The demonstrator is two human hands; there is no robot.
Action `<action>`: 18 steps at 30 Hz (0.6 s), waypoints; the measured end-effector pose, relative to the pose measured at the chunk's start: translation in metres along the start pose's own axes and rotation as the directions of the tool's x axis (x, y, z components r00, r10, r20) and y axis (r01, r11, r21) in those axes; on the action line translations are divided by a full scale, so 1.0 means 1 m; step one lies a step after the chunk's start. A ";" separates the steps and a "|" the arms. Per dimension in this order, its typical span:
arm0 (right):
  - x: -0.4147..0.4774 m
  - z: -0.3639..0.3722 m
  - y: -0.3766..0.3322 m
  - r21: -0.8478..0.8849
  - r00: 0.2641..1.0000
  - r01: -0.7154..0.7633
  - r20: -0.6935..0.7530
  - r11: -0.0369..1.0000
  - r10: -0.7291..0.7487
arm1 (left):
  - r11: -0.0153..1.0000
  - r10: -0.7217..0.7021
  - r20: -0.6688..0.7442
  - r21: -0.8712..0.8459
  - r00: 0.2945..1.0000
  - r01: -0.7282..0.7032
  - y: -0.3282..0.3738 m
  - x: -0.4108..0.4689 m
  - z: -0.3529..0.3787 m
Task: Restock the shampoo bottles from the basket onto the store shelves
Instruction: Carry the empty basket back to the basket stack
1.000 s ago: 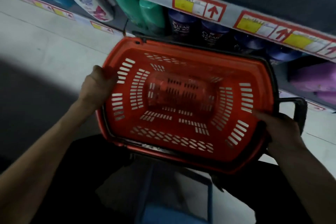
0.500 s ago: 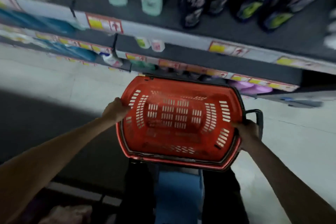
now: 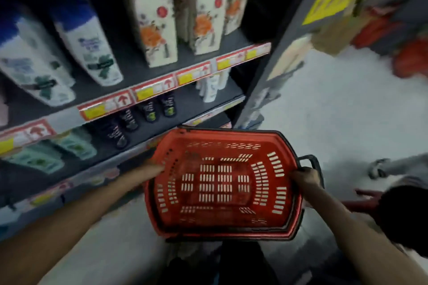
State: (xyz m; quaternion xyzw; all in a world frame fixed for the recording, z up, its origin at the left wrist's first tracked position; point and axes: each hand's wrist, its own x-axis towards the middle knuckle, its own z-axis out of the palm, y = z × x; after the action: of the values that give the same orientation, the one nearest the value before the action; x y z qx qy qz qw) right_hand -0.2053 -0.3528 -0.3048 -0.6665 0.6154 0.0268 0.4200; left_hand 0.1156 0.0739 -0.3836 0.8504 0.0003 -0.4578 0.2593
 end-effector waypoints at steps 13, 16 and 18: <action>-0.008 -0.251 0.078 0.278 0.902 -0.145 -0.358 0.950 0.242 | 0.809 0.407 0.240 0.353 0.881 -0.470 0.376 -0.120 0.110; 0.028 -0.305 0.107 0.307 0.893 -0.170 -0.355 0.936 0.278 | 0.728 0.473 0.298 0.398 0.830 -0.558 0.459 -0.115 0.157; 0.044 -0.341 0.109 0.297 0.875 -0.205 -0.372 0.933 0.311 | 0.653 0.470 0.340 0.487 0.815 -0.580 0.513 -0.103 0.187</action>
State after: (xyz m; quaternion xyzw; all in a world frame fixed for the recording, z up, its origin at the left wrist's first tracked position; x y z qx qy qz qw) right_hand -0.4505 -0.5778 -0.1666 -0.5104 0.7725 -0.1354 0.3528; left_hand 0.0329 -0.4284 -0.1608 0.8047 -0.4069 -0.4172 0.1133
